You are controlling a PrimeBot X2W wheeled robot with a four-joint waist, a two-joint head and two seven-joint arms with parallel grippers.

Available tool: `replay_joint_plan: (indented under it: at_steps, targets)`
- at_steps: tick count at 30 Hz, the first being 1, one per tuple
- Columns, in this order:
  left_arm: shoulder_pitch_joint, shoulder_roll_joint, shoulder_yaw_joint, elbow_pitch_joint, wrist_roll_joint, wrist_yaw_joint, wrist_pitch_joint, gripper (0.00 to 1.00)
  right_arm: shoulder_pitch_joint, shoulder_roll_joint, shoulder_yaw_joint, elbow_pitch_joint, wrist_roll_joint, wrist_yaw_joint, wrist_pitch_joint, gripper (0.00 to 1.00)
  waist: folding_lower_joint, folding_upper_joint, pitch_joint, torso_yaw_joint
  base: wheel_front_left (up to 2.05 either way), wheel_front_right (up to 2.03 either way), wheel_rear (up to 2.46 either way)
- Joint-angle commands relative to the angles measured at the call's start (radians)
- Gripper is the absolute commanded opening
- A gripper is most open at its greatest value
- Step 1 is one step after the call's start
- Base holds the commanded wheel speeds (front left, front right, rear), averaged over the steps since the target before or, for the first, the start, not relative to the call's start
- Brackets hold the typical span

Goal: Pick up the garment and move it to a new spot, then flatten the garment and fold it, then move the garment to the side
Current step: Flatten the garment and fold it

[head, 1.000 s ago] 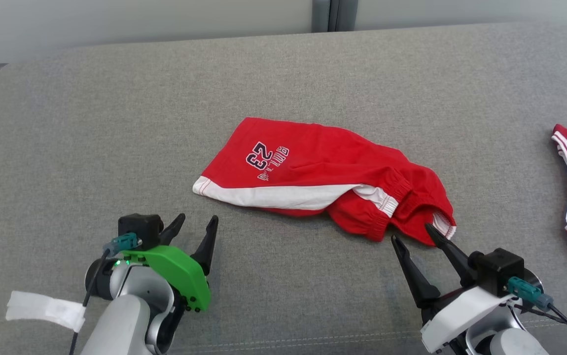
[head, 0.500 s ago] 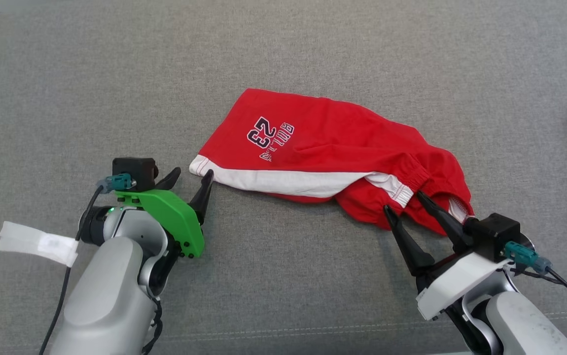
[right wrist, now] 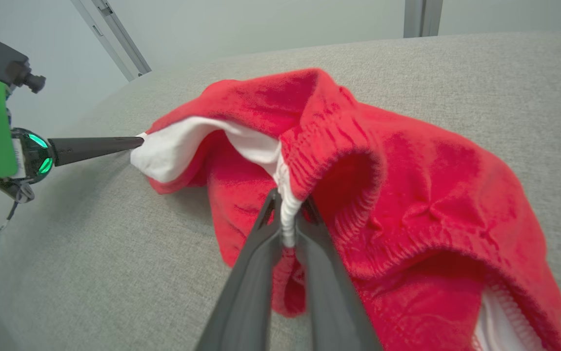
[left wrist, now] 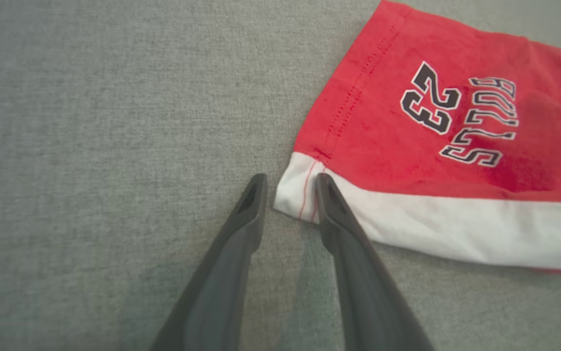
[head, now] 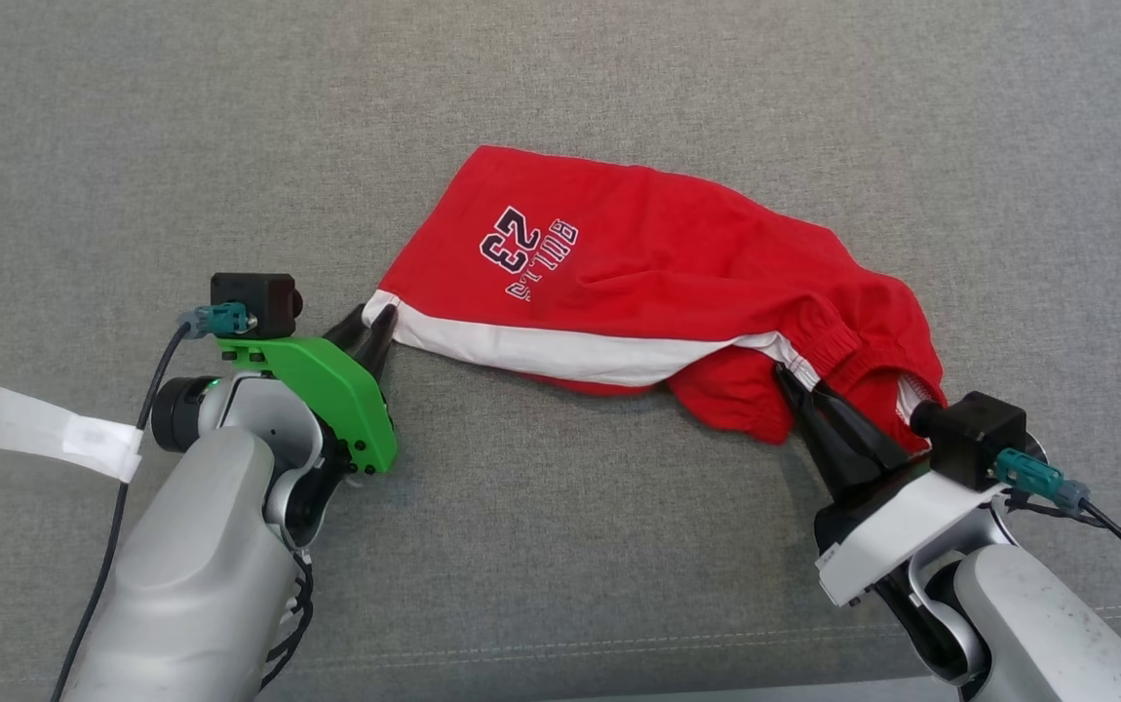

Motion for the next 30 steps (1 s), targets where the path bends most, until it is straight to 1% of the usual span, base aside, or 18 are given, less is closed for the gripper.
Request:
replay_joint_plan:
  at_steps: [1,7,10,13,14,15,16,17,18,24,30]
  targets:
    - [-0.008,0.005,-0.013,0.01,-0.011,-0.002,-0.002,0.0,-0.012,-0.005,0.004,0.004,0.012,0.0,-0.005,0.0,-0.0002,0.0,0.003,-0.005,0.0,0.0,0.0]
    - [-0.033,0.026,-0.039,0.004,-0.021,-0.002,-0.064,0.0,-0.007,-0.026,0.006,-0.026,0.049,0.0,-0.01,0.0,-0.0002,0.0,-0.009,-0.013,0.0,0.0,0.0]
    - [-0.039,0.039,-0.029,-0.022,-0.023,-0.002,-0.096,0.0,0.007,-0.045,0.004,-0.074,0.089,0.0,0.004,0.0,-0.0002,0.0,-0.024,-0.017,0.0,0.0,0.0]
    - [-0.04,0.061,-0.014,-0.07,-0.024,0.007,-0.117,0.0,0.017,-0.076,-0.001,-0.139,0.137,0.0,0.028,0.0,-0.0002,0.0,-0.042,-0.024,0.0,0.0,0.0]
    - [-0.04,0.061,-0.014,-0.07,-0.024,0.007,-0.117,0.0,0.017,-0.076,-0.001,-0.139,0.137,0.0,0.028,0.0,-0.0002,0.0,-0.042,-0.024,0.0,0.0,0.0]
    - [-0.042,0.07,-0.008,-0.094,-0.02,0.015,-0.122,0.0,0.016,-0.088,-0.004,-0.162,0.149,0.0,0.037,0.0,-0.0002,0.0,-0.048,-0.027,0.0,0.0,0.0]
    - [-0.039,0.088,-0.001,-0.146,-0.015,0.03,-0.121,0.0,0.01,-0.106,-0.009,-0.212,0.188,0.0,0.055,0.0,-0.0002,0.0,-0.061,-0.035,0.0,0.0,0.0]
    - [-0.039,0.088,-0.001,-0.146,-0.015,0.03,-0.121,0.0,0.01,-0.106,-0.009,-0.212,0.188,0.0,0.055,0.0,-0.0002,0.0,-0.061,-0.035,0.0,0.0,0.0]
    - [-0.038,0.099,0.003,-0.175,-0.01,0.04,-0.118,0.0,0.003,-0.118,-0.017,-0.234,0.199,0.0,0.062,0.0,-0.0002,0.0,-0.068,-0.039,0.0,0.0,0.0]
    - [-0.018,0.164,0.032,-0.398,0.005,0.112,-0.082,0.0,-0.057,-0.165,-0.082,-0.336,0.296,0.0,0.09,0.0,-0.0002,0.0,-0.112,-0.064,0.0,0.0,0.0]
    - [-0.035,0.211,0.056,-0.614,0.045,0.194,-0.046,0.0,-0.176,-0.207,-0.141,-0.356,0.339,0.0,0.104,0.0,-0.0002,0.0,-0.155,-0.075,0.0,0.0,0.0]
